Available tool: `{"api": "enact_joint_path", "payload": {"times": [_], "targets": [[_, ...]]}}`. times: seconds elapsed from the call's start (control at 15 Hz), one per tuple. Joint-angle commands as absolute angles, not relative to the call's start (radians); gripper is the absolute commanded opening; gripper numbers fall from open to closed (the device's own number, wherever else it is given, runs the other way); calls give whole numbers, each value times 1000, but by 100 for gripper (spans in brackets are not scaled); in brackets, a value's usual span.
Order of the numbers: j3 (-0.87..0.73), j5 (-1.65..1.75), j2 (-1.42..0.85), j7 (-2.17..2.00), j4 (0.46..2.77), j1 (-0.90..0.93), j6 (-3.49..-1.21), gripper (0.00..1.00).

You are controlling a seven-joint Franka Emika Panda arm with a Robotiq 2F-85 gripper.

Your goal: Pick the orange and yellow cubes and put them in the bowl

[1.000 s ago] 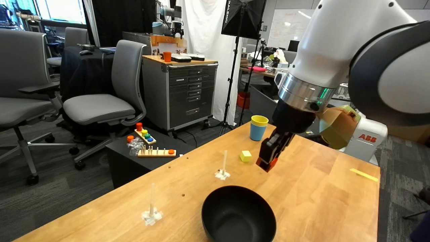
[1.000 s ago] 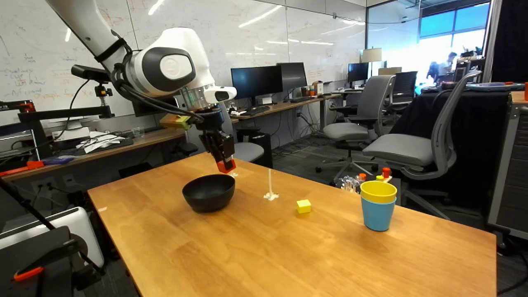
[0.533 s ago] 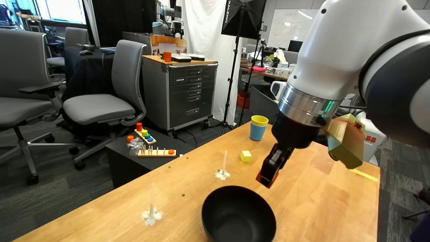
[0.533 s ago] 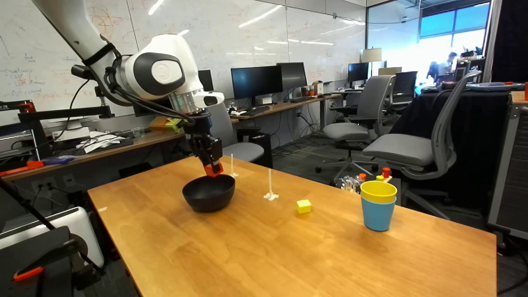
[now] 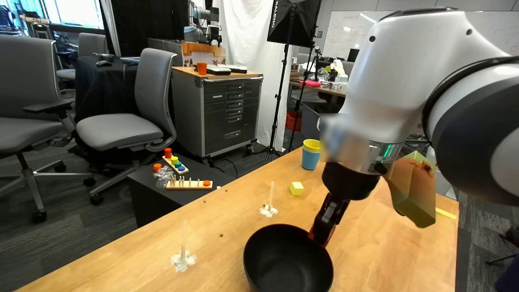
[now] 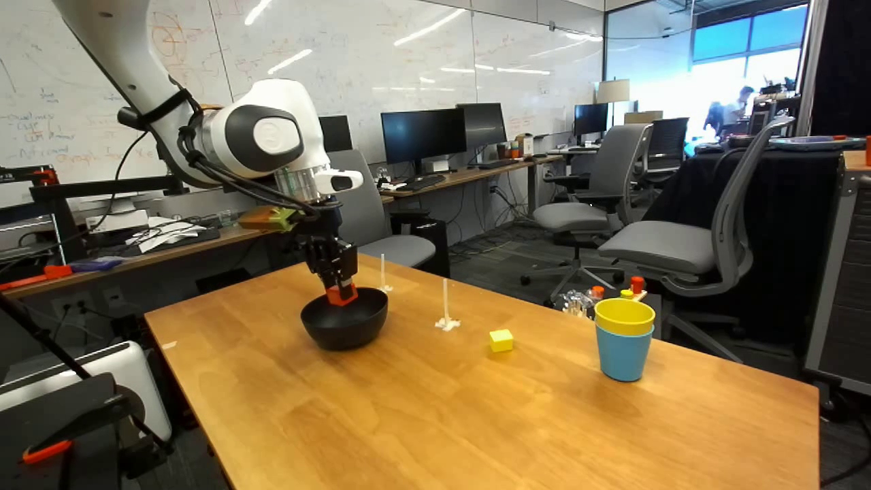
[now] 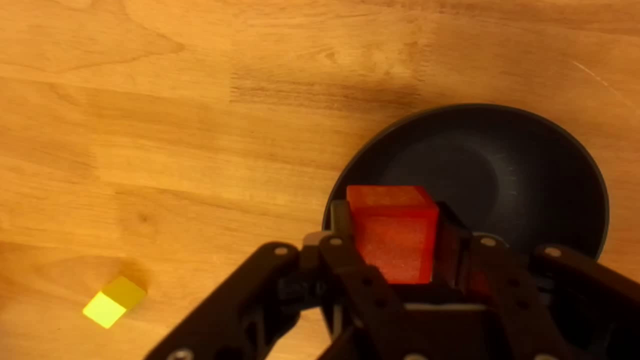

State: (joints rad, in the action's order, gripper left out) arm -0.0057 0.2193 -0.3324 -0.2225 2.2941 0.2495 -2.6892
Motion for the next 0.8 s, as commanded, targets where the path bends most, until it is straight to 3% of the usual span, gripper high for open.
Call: {"api": "enact_joint_path", "payload": {"times": [0.0, 0.73], "targets": [[0, 239, -350, -236, 2255, 260, -2643, 17], [-1, 283, -359, -248, 2220, 266, -2556, 17]]}}
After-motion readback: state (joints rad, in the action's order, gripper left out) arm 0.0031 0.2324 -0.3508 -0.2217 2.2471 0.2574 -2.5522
